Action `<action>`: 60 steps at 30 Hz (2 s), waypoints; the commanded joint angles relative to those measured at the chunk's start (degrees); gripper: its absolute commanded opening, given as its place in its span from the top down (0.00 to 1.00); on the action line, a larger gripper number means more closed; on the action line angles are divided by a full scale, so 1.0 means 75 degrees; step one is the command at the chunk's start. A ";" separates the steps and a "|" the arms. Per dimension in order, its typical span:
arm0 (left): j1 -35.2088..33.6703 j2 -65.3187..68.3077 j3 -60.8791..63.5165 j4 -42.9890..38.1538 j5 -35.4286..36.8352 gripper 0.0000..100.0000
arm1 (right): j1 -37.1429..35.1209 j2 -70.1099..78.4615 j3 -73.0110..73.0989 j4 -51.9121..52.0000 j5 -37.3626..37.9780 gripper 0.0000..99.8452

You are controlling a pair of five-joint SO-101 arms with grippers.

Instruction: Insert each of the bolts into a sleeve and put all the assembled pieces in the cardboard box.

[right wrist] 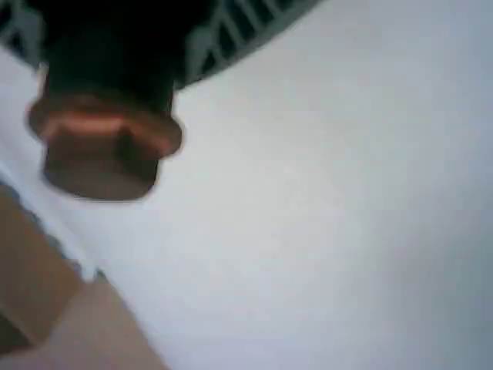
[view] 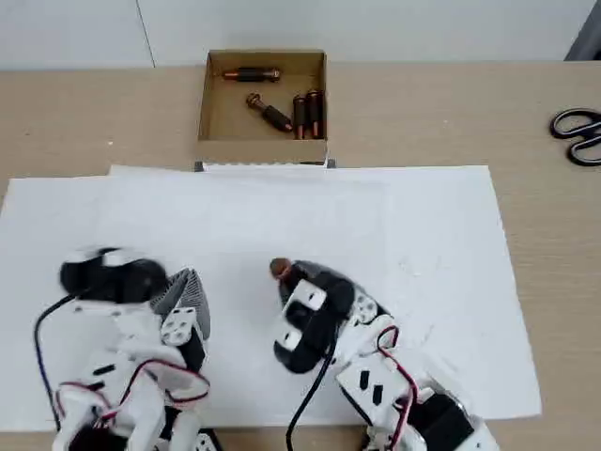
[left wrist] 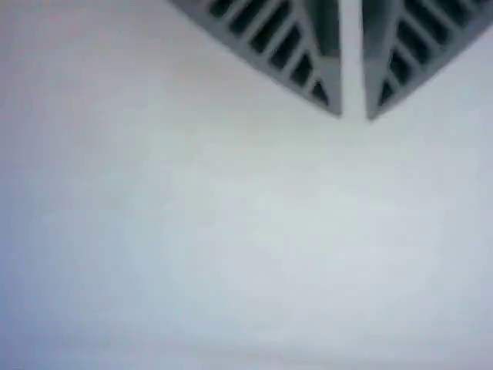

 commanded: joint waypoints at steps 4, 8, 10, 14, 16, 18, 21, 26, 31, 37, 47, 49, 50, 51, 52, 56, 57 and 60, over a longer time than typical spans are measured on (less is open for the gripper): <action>-0.1219 -0.0047 0.1846 -0.1278 -0.1958 0.99 | 0.1717 0.0006 -0.0914 -0.0240 -0.1231 1.00; -0.1500 -0.0047 0.2889 -0.2192 -0.2719 0.99 | 0.2409 0.0018 -0.1219 -0.0240 -0.1758 1.00; -0.1500 -0.0047 0.3311 -0.2426 -0.2848 0.99 | 0.2573 0.0041 -0.1407 -0.0240 -0.2063 1.00; -0.1594 -0.0059 0.3792 -0.3235 -0.3083 0.99 | 0.2667 0.0686 -0.1946 -0.0240 -0.2626 1.00; -0.1606 -0.0059 0.3886 -0.3470 -0.3083 0.99 | 0.2667 0.1448 -0.2508 -0.0299 -0.2872 1.00; -0.1606 -0.0059 0.3897 -0.3493 -0.3083 0.99 | 0.2690 0.2432 -0.3200 -0.0358 -0.3012 1.00; -0.1606 -0.0059 0.3897 -0.3493 -0.3059 0.99 | 0.2702 0.4026 -0.4372 -0.0697 -0.3153 1.00; -0.1618 -0.0059 0.3897 -0.3493 -0.3048 0.99 | 0.2702 0.6746 -0.6341 -0.1284 -0.3106 1.00; -0.1618 -0.0059 0.3897 -0.3493 -0.3048 0.99 | 0.2702 0.9301 -0.8158 -0.1858 -0.3106 1.00; -0.1594 -0.0059 0.3897 -0.3481 -0.3059 0.99 | 0.2667 1.2032 -1.0057 -0.2538 -0.2555 1.00; -0.1582 -0.0059 0.3897 -0.3493 -0.3071 0.99 | 0.2585 1.5607 -1.2730 -0.3827 -0.0563 1.00; -0.1582 -0.0059 0.3897 -0.3493 -0.3071 0.99 | 0.2538 1.6240 -1.3058 -0.4003 -0.0117 1.00; -0.1582 -0.0059 0.3897 -0.3493 -0.3071 0.99 | 0.2526 1.6522 -1.3175 -0.4085 0.0152 1.00; -0.1582 -0.0059 0.3897 -0.3493 -0.3071 0.99 | 0.2514 1.6779 -1.3292 -0.4167 0.0328 1.00; -0.1582 -0.0059 0.3897 -0.3493 -0.3071 0.99 | 0.2514 1.7037 -1.3410 -0.4249 0.0422 1.00; -0.1582 -0.0059 0.3897 -0.3493 -0.3071 0.99 | 0.2491 1.7811 -1.3914 -0.4202 0.0422 0.99; -0.1582 -0.0059 0.3897 -0.3493 -0.3071 0.99 | 0.2503 1.7952 -1.3996 -0.4202 0.0422 0.99; -0.1582 -0.0059 0.3897 -0.3493 -0.3071 0.99 | 0.2503 1.8221 -1.4101 -0.4202 0.0422 0.96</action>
